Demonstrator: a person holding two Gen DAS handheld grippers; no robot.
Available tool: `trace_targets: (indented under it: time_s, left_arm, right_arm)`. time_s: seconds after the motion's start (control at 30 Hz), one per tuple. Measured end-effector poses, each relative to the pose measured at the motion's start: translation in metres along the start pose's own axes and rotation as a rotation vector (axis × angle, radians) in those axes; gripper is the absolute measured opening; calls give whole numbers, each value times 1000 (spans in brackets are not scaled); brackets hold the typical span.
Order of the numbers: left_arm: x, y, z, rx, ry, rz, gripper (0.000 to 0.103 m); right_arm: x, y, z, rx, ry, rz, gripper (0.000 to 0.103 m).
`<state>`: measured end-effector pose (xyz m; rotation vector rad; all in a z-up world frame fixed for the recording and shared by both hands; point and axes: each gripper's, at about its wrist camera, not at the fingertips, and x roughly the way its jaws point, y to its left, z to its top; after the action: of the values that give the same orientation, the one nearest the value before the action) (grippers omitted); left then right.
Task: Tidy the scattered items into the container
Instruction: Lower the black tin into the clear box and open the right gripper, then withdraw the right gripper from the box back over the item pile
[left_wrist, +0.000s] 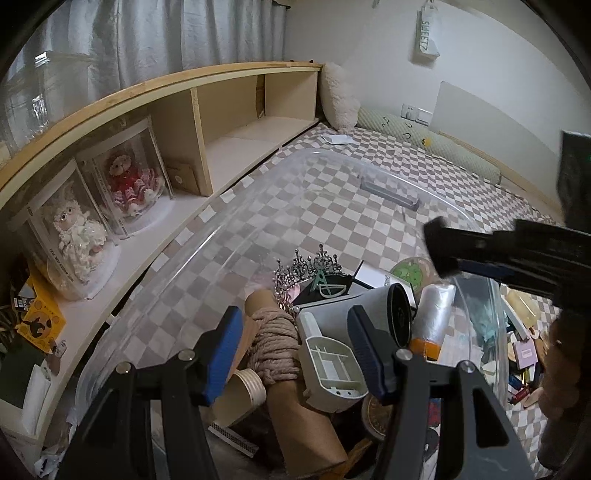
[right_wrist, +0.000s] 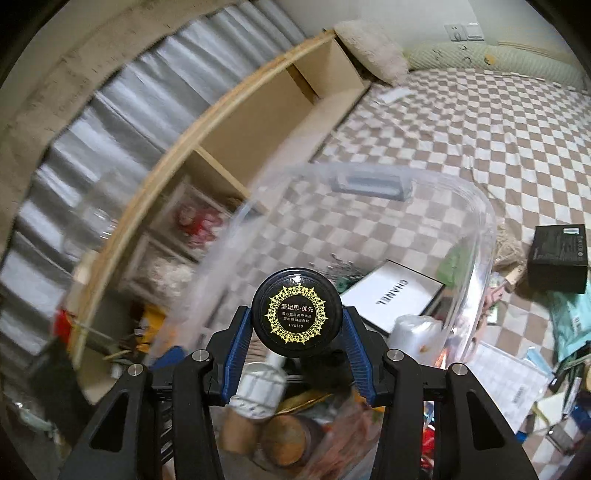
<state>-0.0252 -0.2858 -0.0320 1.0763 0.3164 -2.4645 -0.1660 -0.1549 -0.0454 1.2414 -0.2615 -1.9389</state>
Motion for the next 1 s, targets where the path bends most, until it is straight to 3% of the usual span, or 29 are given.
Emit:
trace_targets:
  time_s: [0.27, 0.73, 0.83, 1.0]
  left_arm:
    - [2, -5, -1, 23, 12, -8, 59]
    - [4, -7, -3, 44, 22, 7, 59]
    - [4, -8, -3, 47, 23, 10, 59]
    - [4, -9, -3, 45, 25, 17, 59]
  right_arm:
    - [26, -7, 9, -14, 16, -105, 50]
    - [26, -9, 12, -10, -29, -118, 50]
    - [22, -10, 14, 4, -39, -102, 73]
    - [12, -5, 14, -22, -60, -94, 75]
